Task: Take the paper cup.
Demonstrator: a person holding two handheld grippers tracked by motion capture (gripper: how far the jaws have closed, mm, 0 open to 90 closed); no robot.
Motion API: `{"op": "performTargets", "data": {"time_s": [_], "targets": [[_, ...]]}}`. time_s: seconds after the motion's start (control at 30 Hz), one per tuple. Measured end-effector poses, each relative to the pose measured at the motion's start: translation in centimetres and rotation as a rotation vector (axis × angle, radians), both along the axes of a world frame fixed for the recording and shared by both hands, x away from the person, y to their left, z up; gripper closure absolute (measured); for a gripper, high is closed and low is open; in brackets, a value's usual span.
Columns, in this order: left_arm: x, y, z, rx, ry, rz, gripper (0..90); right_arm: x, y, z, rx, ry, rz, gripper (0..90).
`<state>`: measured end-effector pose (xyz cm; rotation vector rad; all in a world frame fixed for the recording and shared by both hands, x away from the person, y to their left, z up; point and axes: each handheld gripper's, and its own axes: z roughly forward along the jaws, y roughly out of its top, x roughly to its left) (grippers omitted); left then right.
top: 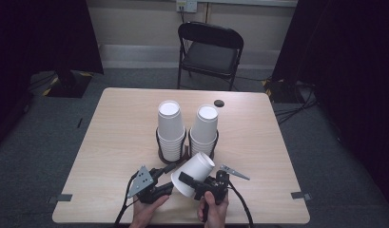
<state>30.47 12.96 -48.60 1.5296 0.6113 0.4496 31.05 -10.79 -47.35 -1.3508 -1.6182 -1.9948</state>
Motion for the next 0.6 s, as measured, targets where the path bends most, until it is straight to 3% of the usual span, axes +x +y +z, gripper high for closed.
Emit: {"op": "performTargets", "data": {"time_s": [0.33, 0.4, 0.6], "targets": [[-0.2, -0.6, 0.2, -0.002, -0.056, 0.035, 67.1, -0.1, 1.1, -0.1, 0.025, 0.053, 0.055, 15.6], [-0.2, -0.7, 0.2, -0.023, -0.040, 0.041, 75.7, 0.0, 1.2, -0.1, 0.025, 0.060, 0.067, 15.5], [-0.1, -0.9, 0.4, -0.015, -0.048, 0.035, 81.3, 0.0, 1.2, -0.1, 0.029, 0.061, 0.061, 13.4]]}}
